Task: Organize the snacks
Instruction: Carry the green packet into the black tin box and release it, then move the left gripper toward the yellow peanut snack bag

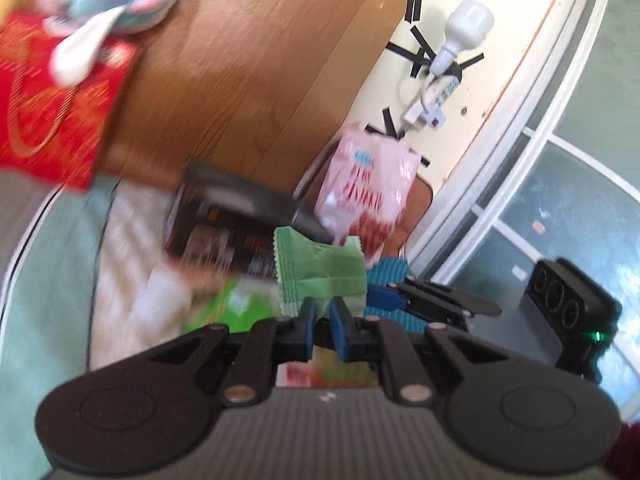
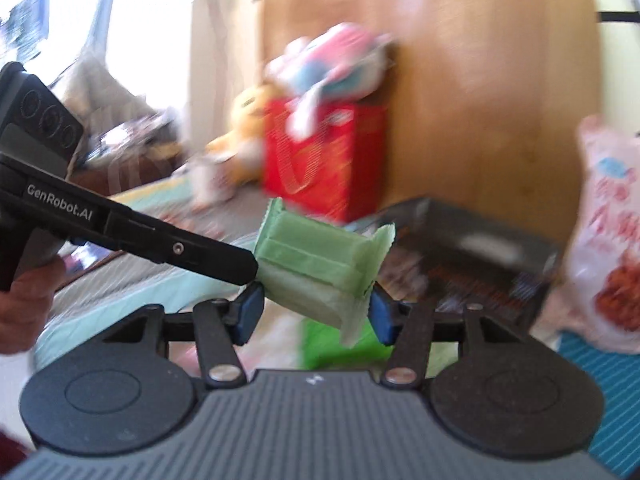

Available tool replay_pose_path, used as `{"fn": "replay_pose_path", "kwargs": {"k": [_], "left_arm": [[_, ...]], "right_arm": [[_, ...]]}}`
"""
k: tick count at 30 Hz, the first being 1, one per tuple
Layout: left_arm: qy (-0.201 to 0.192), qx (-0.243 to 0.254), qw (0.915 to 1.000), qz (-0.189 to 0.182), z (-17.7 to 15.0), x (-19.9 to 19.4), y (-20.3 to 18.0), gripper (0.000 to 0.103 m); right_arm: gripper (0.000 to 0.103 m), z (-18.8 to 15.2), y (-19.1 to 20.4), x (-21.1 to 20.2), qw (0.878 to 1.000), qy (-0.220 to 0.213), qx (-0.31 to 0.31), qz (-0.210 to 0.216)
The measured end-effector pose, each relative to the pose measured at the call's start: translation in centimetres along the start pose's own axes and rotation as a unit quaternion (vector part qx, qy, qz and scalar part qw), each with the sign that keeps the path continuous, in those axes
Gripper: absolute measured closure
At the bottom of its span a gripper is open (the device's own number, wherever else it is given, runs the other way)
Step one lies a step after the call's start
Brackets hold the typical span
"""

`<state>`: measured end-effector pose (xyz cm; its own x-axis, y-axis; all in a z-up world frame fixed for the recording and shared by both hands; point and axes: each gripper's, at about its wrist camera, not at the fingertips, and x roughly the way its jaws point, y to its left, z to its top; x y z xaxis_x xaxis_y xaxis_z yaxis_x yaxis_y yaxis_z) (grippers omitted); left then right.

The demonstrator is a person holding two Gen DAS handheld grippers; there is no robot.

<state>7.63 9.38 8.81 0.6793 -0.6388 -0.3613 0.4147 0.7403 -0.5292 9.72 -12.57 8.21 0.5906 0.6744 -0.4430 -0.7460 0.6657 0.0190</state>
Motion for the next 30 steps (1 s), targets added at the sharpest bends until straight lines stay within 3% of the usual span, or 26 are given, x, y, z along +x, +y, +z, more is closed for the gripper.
{"fn": "replay_pose_path", "kwargs": {"k": [7, 13, 18, 20, 24, 27, 30], "left_arm": [[0.007, 0.004, 1.0, 0.003, 6.7, 8.7, 0.6, 0.093], [0.023, -0.016, 0.9991, 0.031, 8.5, 14.2, 2.7, 0.093], [0.034, -0.033, 0.9968, 0.065, 8.1, 16.5, 4.1, 0.081], [0.036, -0.034, 0.9967, 0.064, 7.8, 16.1, 4.2, 0.079], [-0.001, -0.037, 0.9984, 0.042, 7.1, 12.0, 4.2, 0.075], [-0.025, -0.056, 0.9977, 0.029, 5.7, 7.8, 4.6, 0.074], [-0.039, -0.069, 0.996, 0.041, 3.1, 4.2, 5.2, 0.073]], "right_arm": [[0.046, 3.1, -7.9, 3.0, 0.995, -0.023, 0.066, -0.064], [0.046, 2.8, -12.7, 6.7, 0.989, -0.003, 0.108, -0.1], [0.044, 1.9, -13.2, 9.2, 0.986, 0.022, 0.109, -0.122], [0.043, 1.6, -12.8, 9.4, 0.985, 0.025, 0.103, -0.138], [0.039, 1.0, -12.8, 6.9, 0.98, -0.001, 0.135, -0.149], [0.039, -0.2, -12.2, 4.4, 0.979, -0.016, 0.169, -0.117], [0.039, -2.4, -10.5, 3.6, 0.979, 0.008, 0.187, -0.08]]}}
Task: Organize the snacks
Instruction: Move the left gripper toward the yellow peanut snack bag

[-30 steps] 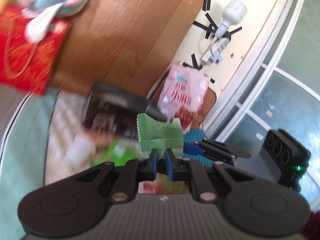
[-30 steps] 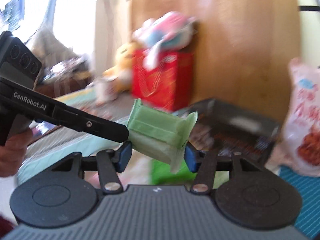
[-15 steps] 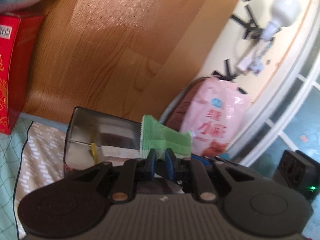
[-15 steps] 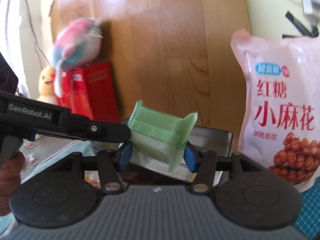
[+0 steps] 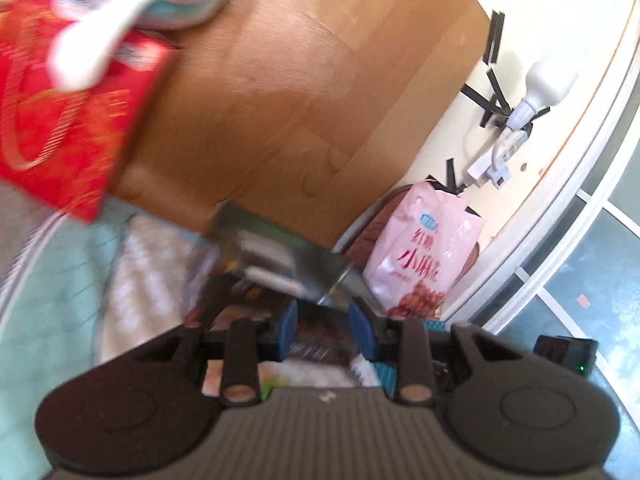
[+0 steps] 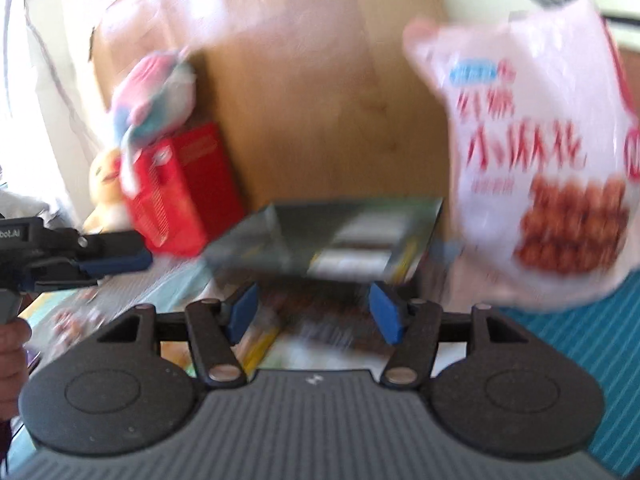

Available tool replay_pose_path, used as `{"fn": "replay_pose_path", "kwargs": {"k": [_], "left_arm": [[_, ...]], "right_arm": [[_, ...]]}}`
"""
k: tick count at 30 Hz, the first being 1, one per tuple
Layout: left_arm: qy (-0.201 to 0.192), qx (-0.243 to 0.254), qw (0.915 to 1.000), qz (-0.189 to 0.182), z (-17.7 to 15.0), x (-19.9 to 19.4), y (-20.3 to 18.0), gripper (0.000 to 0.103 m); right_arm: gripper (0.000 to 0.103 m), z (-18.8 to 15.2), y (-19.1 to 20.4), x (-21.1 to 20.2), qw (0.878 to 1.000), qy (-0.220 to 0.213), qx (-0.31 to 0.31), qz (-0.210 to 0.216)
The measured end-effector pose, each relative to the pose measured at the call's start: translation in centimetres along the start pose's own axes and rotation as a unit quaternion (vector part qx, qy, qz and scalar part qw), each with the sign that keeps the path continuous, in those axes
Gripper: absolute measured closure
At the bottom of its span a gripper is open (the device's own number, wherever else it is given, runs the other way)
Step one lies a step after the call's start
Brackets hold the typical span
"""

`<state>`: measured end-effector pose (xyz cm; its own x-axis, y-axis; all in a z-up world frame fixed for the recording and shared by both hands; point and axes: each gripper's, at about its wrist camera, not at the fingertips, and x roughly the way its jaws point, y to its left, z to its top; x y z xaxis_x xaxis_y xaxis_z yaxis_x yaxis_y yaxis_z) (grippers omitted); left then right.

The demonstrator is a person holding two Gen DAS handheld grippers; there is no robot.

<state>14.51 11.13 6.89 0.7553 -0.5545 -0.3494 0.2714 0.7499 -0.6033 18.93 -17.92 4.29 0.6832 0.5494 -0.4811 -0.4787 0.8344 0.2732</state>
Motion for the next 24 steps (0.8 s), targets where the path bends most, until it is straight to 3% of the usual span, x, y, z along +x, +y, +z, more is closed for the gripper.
{"fn": "replay_pose_path", "kwargs": {"k": [2, 5, 8, 11, 14, 17, 20, 24], "left_arm": [[-0.007, -0.016, 0.9998, 0.013, -1.6, -2.0, 1.1, 0.073], [-0.012, -0.041, 0.9984, 0.037, -3.7, -3.6, 2.8, 0.073], [-0.006, -0.074, 0.9958, 0.054, -4.8, -3.7, 4.5, 0.073], [-0.006, -0.083, 0.9944, 0.066, -4.7, -3.4, 5.5, 0.073], [-0.008, -0.088, 0.994, 0.064, -4.1, -2.8, 6.0, 0.073], [-0.006, -0.09, 0.9941, 0.06, -3.5, -1.7, 6.1, 0.073], [-0.012, -0.085, 0.9947, 0.056, -2.8, -1.1, 5.6, 0.073], [0.001, -0.092, 0.9939, 0.062, -2.4, 0.2, 5.8, 0.073]], "right_arm": [[0.039, -1.9, 1.6, 0.4, 0.999, 0.036, 0.001, 0.02], [0.041, -2.3, 2.9, 1.5, 0.998, 0.056, 0.004, 0.04], [0.055, -1.8, 4.9, 3.7, 0.996, 0.076, 0.007, 0.046], [0.063, -1.4, 6.3, 5.8, 0.994, 0.098, 0.005, 0.048], [0.064, -2.1, 7.4, 7.0, 0.989, 0.13, -0.003, 0.062], [0.063, -3.4, 10.1, 6.2, 0.979, 0.175, -0.029, 0.104], [0.063, -3.5, 10.5, 4.7, 0.977, 0.174, -0.047, 0.115], [0.062, -1.5, 9.6, 3.9, 0.989, 0.121, -0.03, 0.078]]}}
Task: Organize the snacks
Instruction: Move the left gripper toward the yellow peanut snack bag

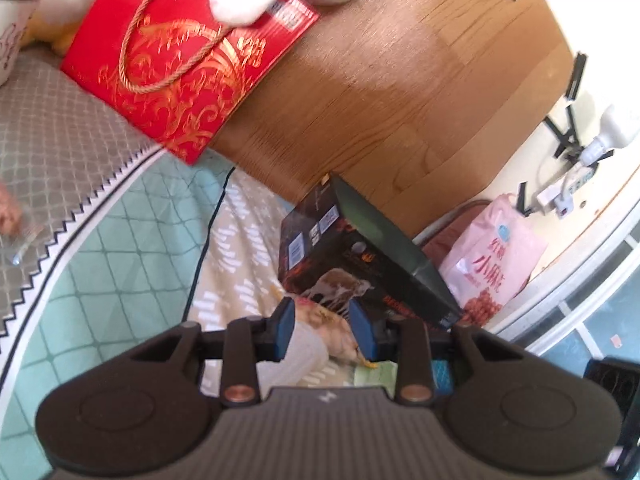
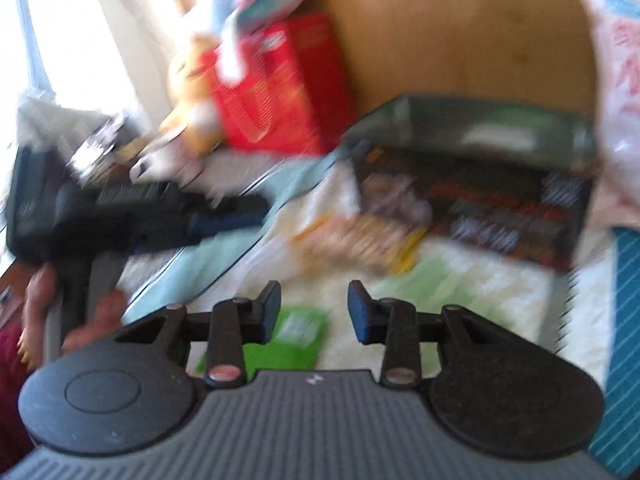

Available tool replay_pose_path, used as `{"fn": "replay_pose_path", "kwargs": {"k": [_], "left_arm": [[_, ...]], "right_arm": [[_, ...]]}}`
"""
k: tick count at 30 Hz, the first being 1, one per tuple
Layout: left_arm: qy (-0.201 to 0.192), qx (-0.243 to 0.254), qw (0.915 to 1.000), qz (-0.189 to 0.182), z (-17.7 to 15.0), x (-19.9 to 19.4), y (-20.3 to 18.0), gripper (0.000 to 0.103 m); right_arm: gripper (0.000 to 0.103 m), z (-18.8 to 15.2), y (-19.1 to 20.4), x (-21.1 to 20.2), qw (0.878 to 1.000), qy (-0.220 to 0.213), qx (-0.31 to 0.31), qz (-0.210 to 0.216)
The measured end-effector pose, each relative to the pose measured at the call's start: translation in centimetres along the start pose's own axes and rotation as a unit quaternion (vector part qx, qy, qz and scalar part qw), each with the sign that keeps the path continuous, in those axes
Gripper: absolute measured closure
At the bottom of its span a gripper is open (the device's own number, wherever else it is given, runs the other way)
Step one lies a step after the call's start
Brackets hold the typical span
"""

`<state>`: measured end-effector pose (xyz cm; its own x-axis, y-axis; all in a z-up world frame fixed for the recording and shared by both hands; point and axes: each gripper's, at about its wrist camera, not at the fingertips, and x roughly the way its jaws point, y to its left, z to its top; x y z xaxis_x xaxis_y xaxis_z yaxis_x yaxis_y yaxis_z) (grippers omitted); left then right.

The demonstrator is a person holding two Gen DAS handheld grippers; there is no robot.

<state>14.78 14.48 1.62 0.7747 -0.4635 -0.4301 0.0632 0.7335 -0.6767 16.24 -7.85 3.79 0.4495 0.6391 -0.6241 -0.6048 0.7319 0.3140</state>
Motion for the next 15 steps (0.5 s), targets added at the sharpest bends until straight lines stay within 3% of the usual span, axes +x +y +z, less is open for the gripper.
{"fn": "replay_pose_path", "kwargs": {"k": [2, 5, 8, 10, 15], "left_arm": [[0.011, 0.005, 0.9999, 0.001, -0.4, 0.4, 0.0, 0.075], [0.017, 0.015, 0.9997, -0.002, -1.2, -0.5, -0.4, 0.075], [0.042, 0.01, 0.9988, -0.021, -2.4, -1.5, -0.6, 0.075], [0.06, 0.025, 0.9971, -0.038, -2.9, -1.9, -1.0, 0.073], [0.018, 0.014, 0.9995, -0.02, 0.1, -2.0, -0.9, 0.06]], "right_arm": [[0.062, 0.9, -1.0, 0.3, 0.999, -0.012, 0.014, -0.027], [0.061, 1.6, -3.4, 1.8, 0.997, -0.009, 0.061, -0.035], [0.047, 1.8, -5.2, 3.6, 0.997, 0.001, 0.072, -0.04], [0.044, 1.6, -5.4, 4.7, 0.997, 0.011, 0.068, -0.036], [0.043, 1.5, -4.7, 5.5, 0.997, 0.026, 0.064, -0.016]]}}
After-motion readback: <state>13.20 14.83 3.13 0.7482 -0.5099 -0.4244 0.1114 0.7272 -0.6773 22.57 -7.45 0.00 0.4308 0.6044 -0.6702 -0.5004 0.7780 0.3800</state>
